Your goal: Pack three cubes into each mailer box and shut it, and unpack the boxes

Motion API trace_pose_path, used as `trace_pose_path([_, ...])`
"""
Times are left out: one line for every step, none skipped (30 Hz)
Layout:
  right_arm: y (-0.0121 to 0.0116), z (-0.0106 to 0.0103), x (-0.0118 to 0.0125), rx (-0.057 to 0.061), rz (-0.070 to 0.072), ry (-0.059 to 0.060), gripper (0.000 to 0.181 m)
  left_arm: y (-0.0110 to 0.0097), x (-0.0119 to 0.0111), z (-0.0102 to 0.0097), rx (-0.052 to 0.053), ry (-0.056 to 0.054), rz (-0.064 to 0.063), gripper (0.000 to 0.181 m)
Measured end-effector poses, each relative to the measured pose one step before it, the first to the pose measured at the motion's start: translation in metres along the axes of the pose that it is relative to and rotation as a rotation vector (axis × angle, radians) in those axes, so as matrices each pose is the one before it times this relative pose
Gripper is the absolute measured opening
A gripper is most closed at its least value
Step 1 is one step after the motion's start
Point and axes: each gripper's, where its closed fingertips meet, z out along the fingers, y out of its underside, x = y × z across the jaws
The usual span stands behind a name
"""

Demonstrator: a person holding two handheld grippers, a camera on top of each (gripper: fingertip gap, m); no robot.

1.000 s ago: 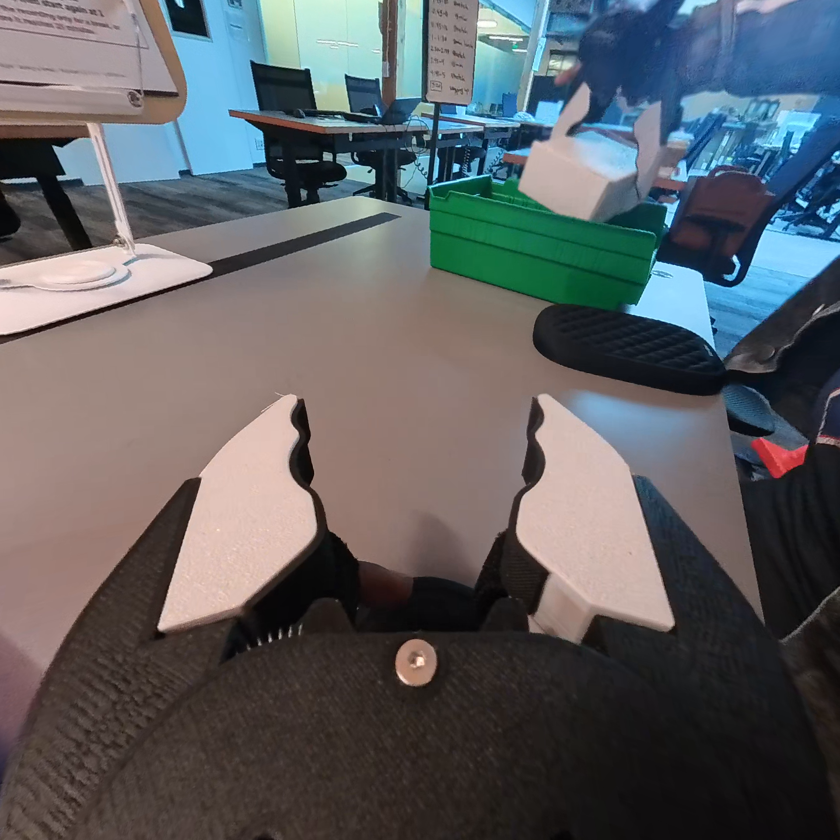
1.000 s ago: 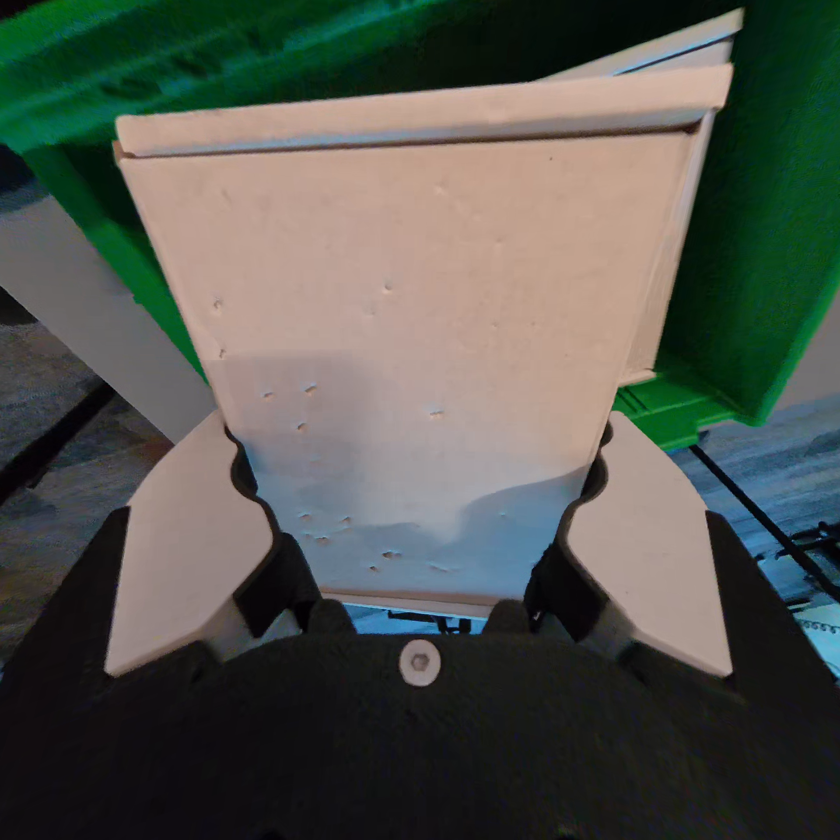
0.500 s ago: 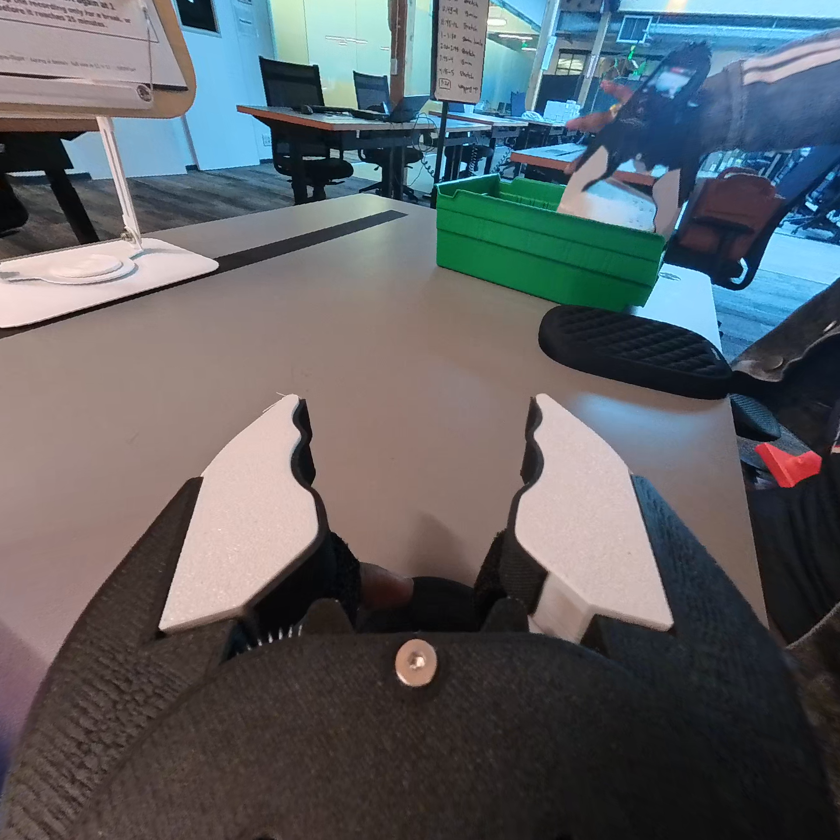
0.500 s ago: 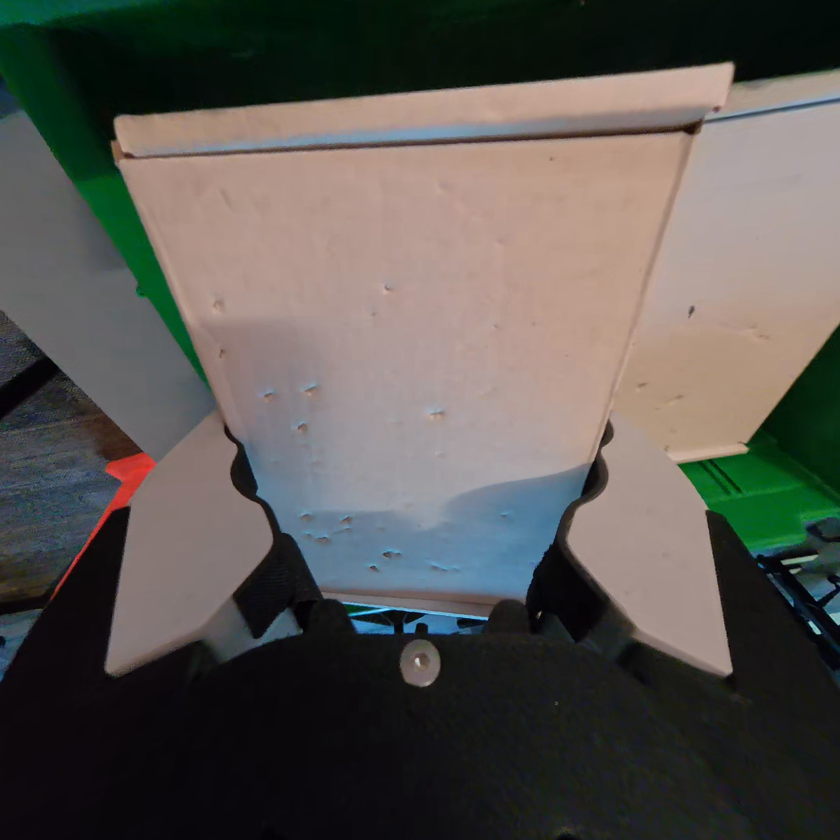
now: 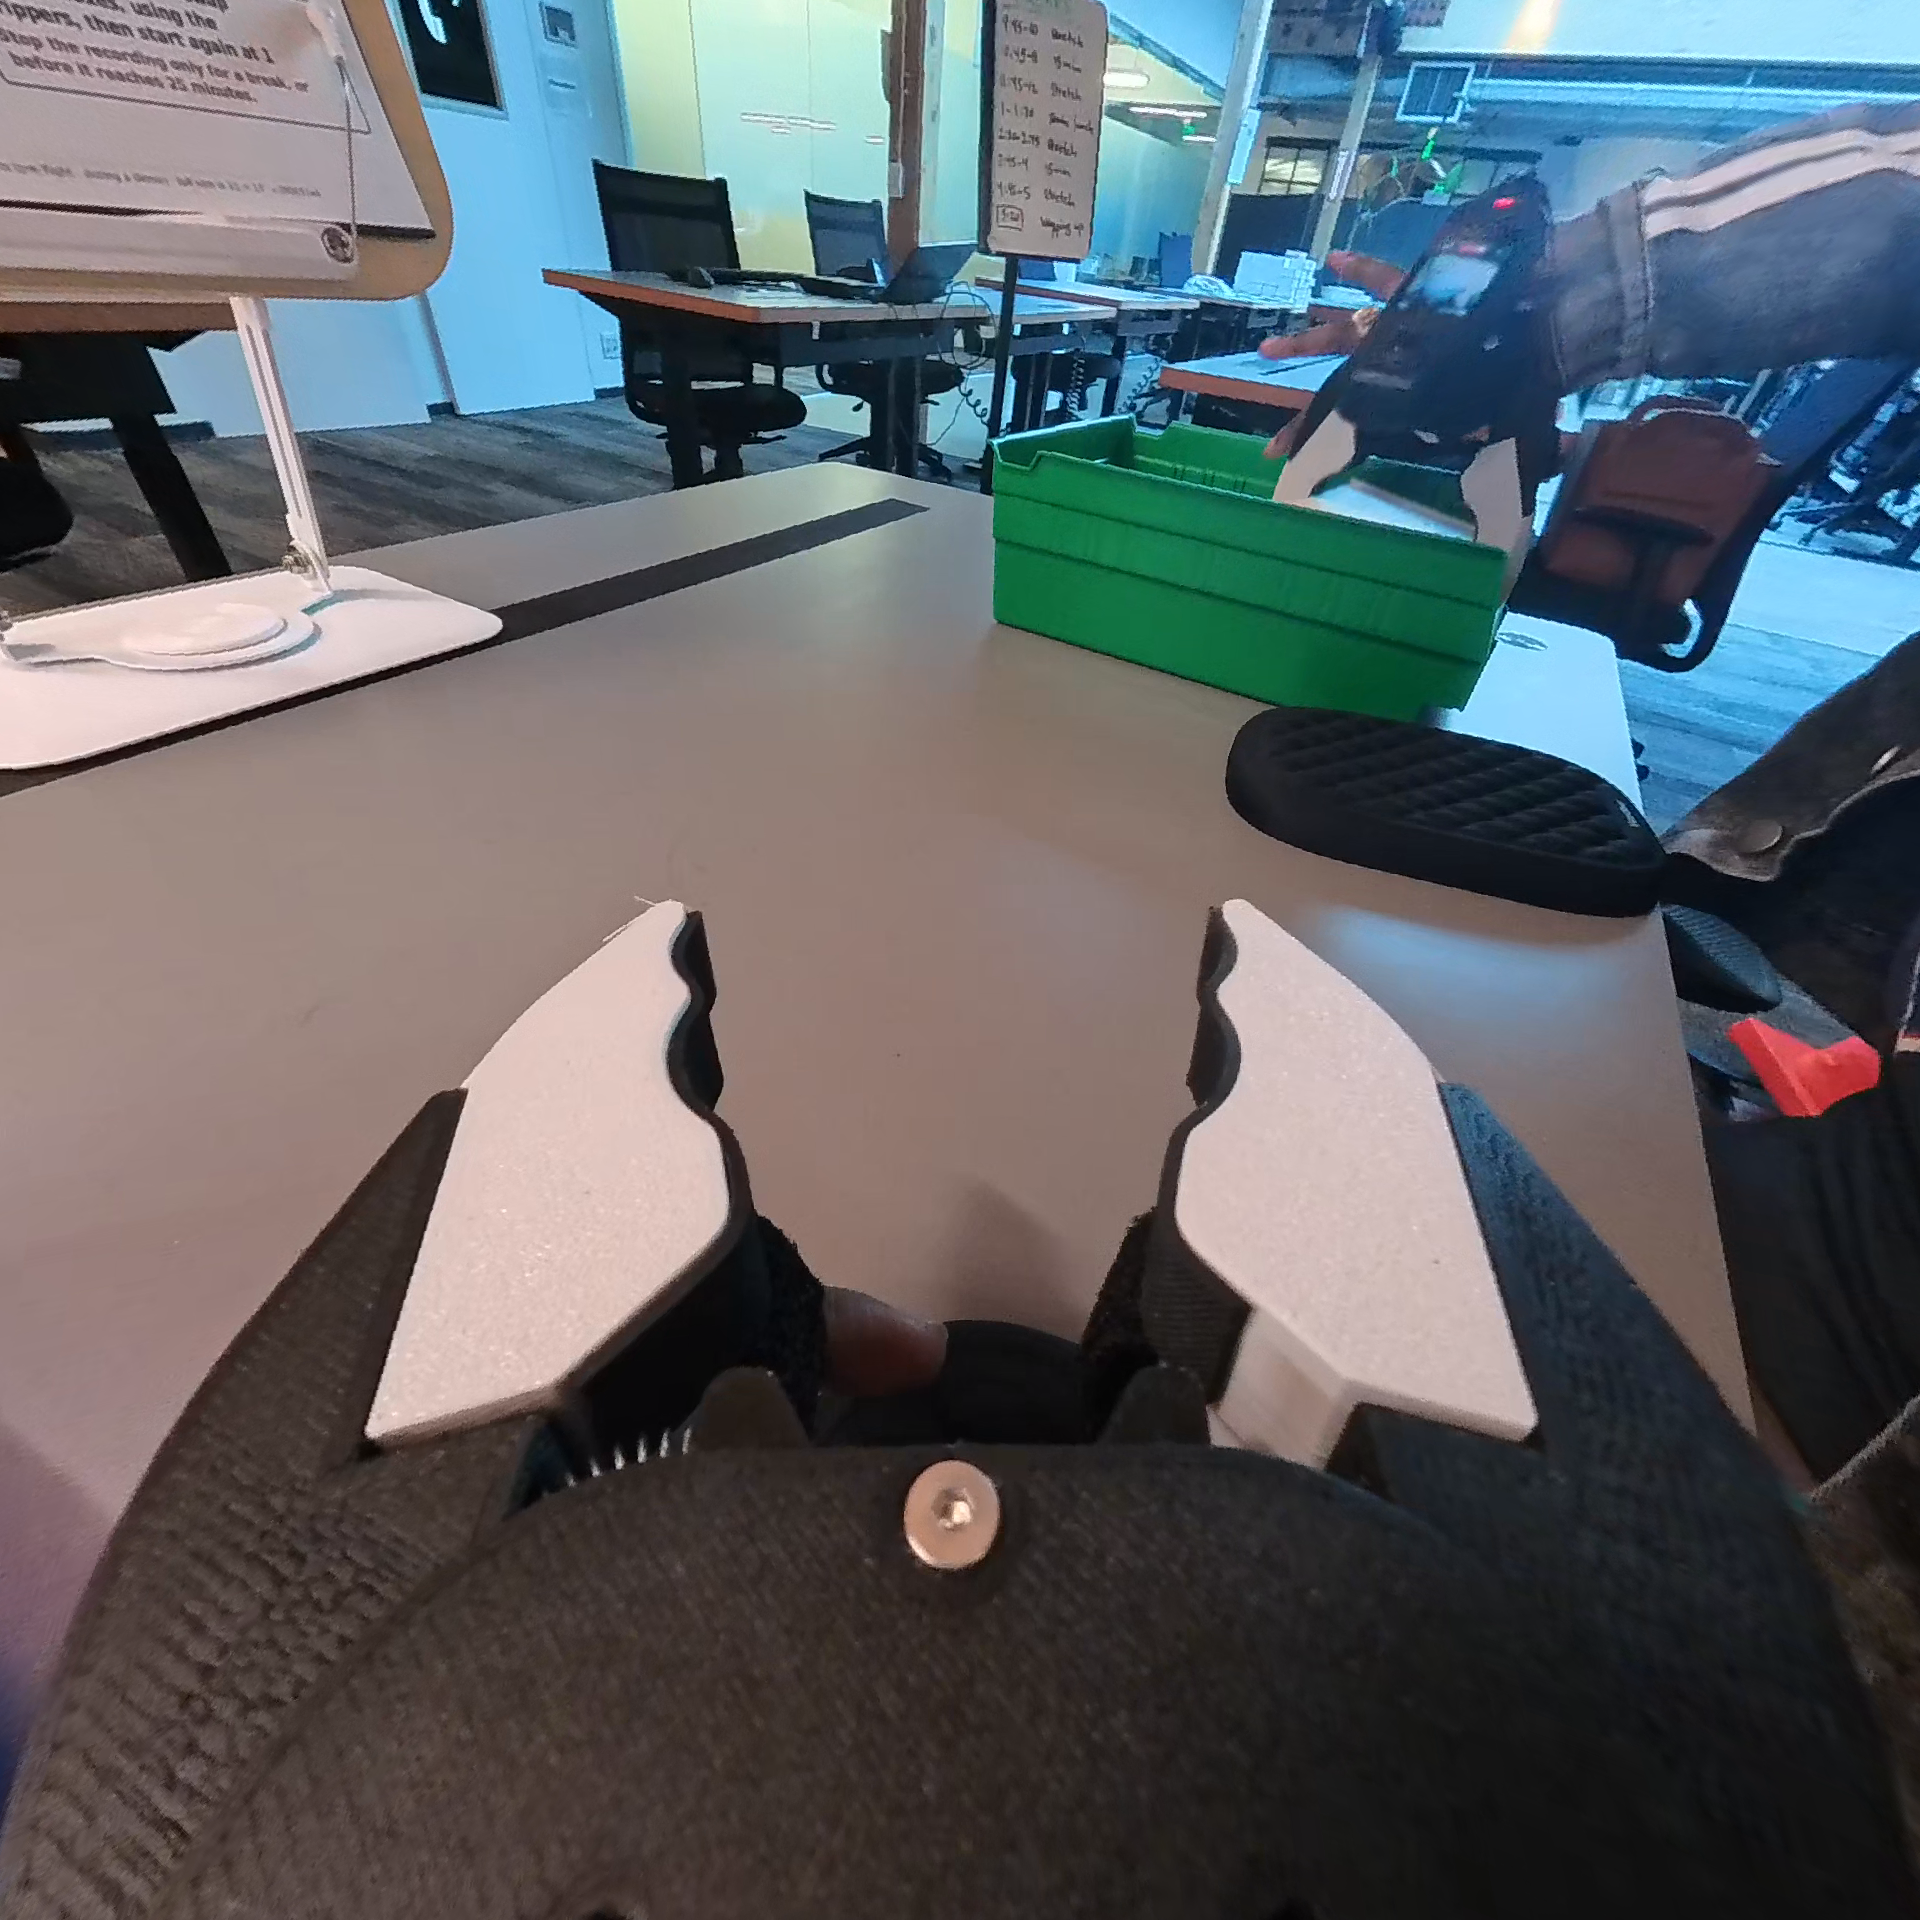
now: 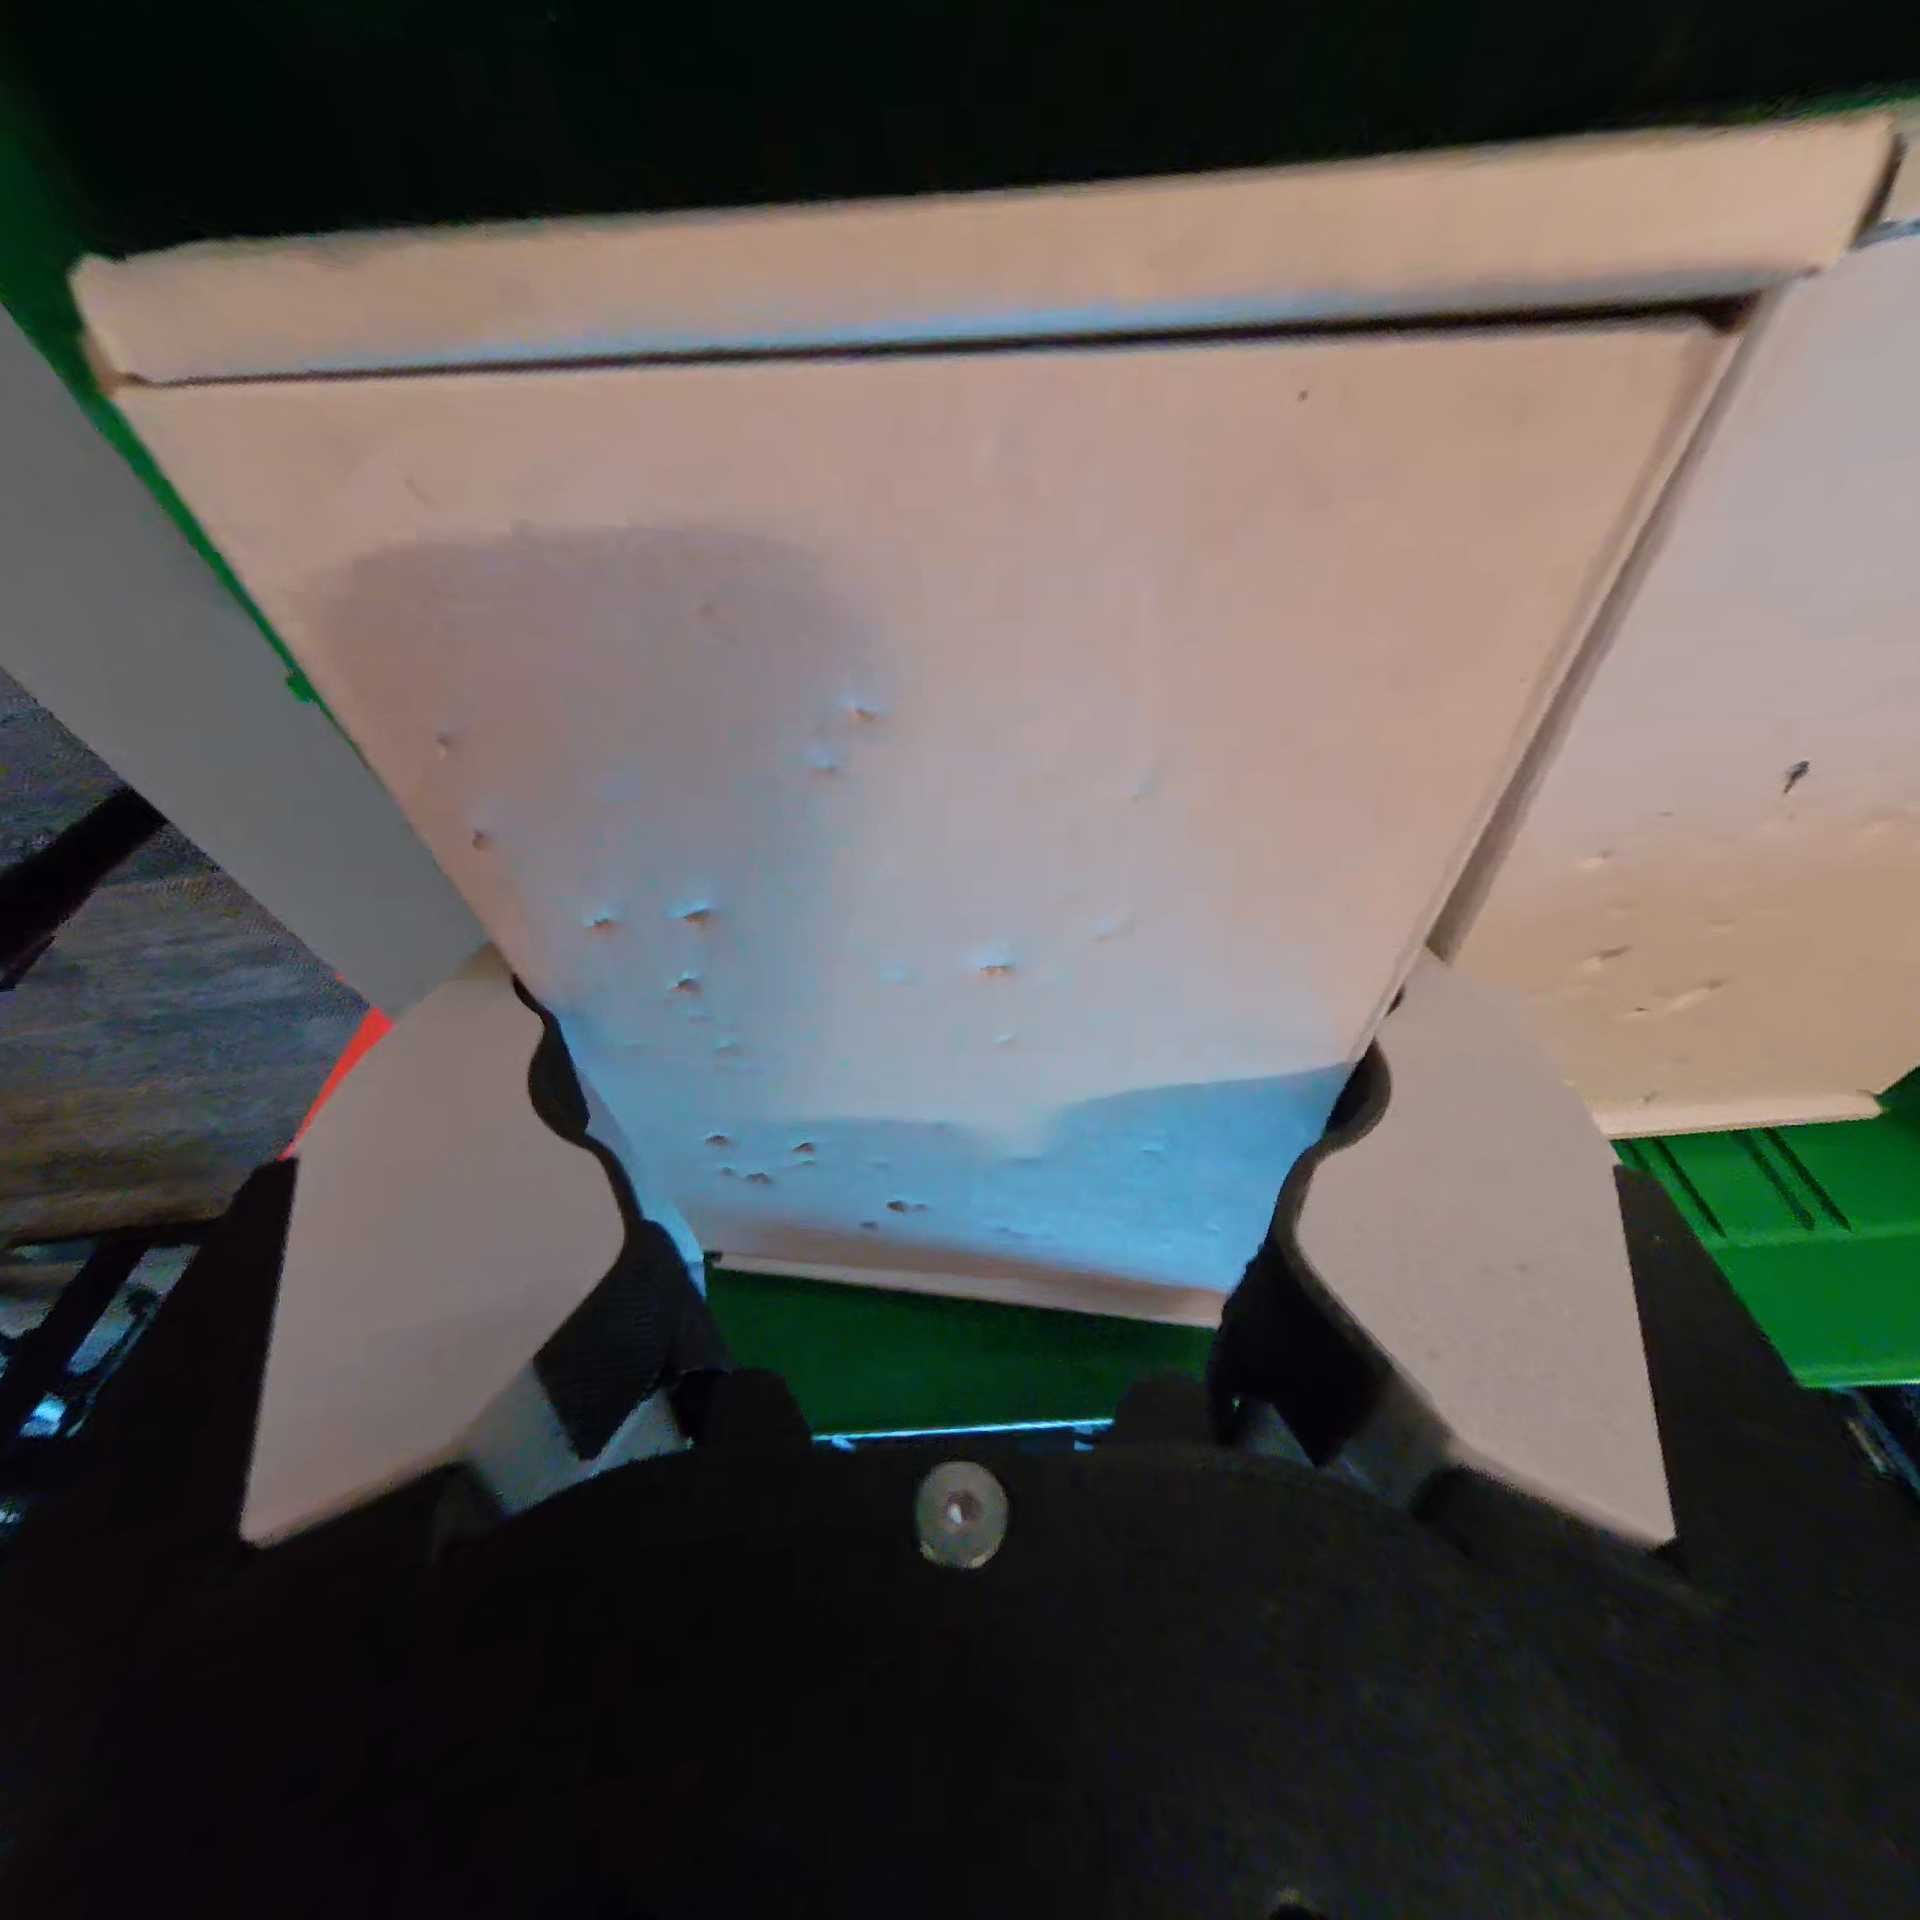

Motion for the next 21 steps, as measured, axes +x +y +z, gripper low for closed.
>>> trace_pose_path([0.0001, 0.00082, -0.00053, -0.0153, -0.0015, -0.0124, 0.141, -0.00019, 0.0004, -0.00015, 0.0012, 0.0017, 0.0025, 0.089])
trace_pose_path([0.00068, 0.00147, -0.00121, -0.0188, 0.0033, -0.0202, 0.141, -0.00017, 0.00047, -0.00015, 0.0019, 0.0017, 0.0023, 0.089])
trace_pose_path([0.00063, 0.00167, -0.00112, -0.018, 0.0034, -0.0237, 0.141, -0.00036, 0.00013, -0.00026, 0.0025, 0.0007, 0.0014, 0.089])
trace_pose_path([-0.00055, 0.00085, -0.00061, -0.0062, -0.0054, -0.0199, 0.138, -0.0003, 0.00029, -0.00028, 0.003, 0.0005, 0.0015, 0.089])
trace_pose_path([-0.00055, 0.00073, -0.00008, -0.0044, -0.0064, -0.0133, 0.138, -0.00043, 0.0003, -0.00034, 0.0034, 0.0005, 0.0026, 0.089])
trace_pose_path([-0.00001, 0.0005, 0.0003, -0.0077, 0.0002, -0.0082, 0.138, -0.00049, 0.00023, -0.00037, 0.0039, -0.0002, 0.0031, 0.089])
trace_pose_path([0.00036, 0.00019, 0.00035, -0.0086, 0.0042, -0.0046, 0.138, -0.00046, 0.00024, -0.00039, 0.0046, -0.0005, 0.0033, 0.089])
trace_pose_path([0.00052, 0.0001, 0.00037, -0.007, 0.0055, -0.0033, 0.138, -0.00052, 0.00022, -0.0005, 0.005, 0.0, 0.0025, 0.089])
trace_pose_path([0.00046, 0.00022, 0.00045, -0.0049, 0.0046, -0.0029, 0.138, -0.00052, -0.00001, -0.00044, 0.0048, -0.0003, 0.0004, 0.089])
trace_pose_path([0.00043, 0.00031, 0.00012, -0.0031, 0.004, -0.0056, 0.138, -0.00041, 0.00004, -0.0003, 0.0036, 0.0007, -0.0015, 0.089])
trace_pose_path([0.00063, 0.0004, -0.00119, -0.0054, 0.0039, -0.016, 0.135, -0.00023, -0.00013, -0.00014, 0.0018, 0.0011, -0.0022, 0.089])
trace_pose_path([0.00034, 0.00034, -0.00193, -0.0056, 0.0051, -0.023, 0.13, -0.00017, 0.00008, -0.00011, 0.0006, 0.001, -0.0012, 0.089])
trace_pose_path([0.00063, 0.00084, 0.00014, -0.01, 0.0053, -0.0087, 0.131, 0.00002, 0.00013, 0.00006, -0.0002, 0.001, 0.001, 0.089])
trace_pose_path([0.00028, 0.00069, 0.00032, -0.0096, 0.0013, -0.0073, 0.131, 0.00005, 0.00049, 0.00005, -0.0009, 0.0002, 0.0036, 0.089])
trace_pose_path([0.00042, 0.00028, 0.0001, -0.0108, 0.004, -0.0065, 0.131, 0.00006, 0.00052, 0.00005, -0.0008, -0.0003, 0.0063, 0.089])
trace_pose_path([0.00059, 0.00031, 0.00004, -0.013, 0.0053, -0.005, 0.131, 0.00001, 0.00069, 0.00008, -0.0004, -0.0004, 0.0076, 0.089])
trace_pose_path([0.00014, 0.00003, 0.00002, -0.0079, 0.0008, -0.0006, 0.131, 0.00007, 0.00059, -0.00003, 0.0, -0.0012, 0.0075, 0.089])
trace_pose_path([-0.00002, -0.00046, 0.00016, -0.0024, -0.0018, 0.0034, 0.131, 0.00004, 0.00056, -0.00008, 0.0001, -0.0003, 0.0064, 0.089])
trace_pose_path([-0.00008, -0.00086, 0.00036, 0.003, -0.0012, 0.0072, 0.13, 0.00004, 0.00052, 0.00005, -0.0001, 0.0012, 0.0037, 0.089])
trace_pose_path([0.00016, -0.00147, 0.00096, 0.0064, 0.0018, 0.0123, 0.127, 0.00005, 0.00004, 0.00004, -0.0005, 0.0009, 0.0001, 0.089])
trace_pose_path([0.00009, -0.00201, 0.00236, 0.0124, 0.0032, 0.0225, 0.125, 0.00006, 0.00005, 0.0001, -0.0007, 0.0015, -0.002, 0.089])
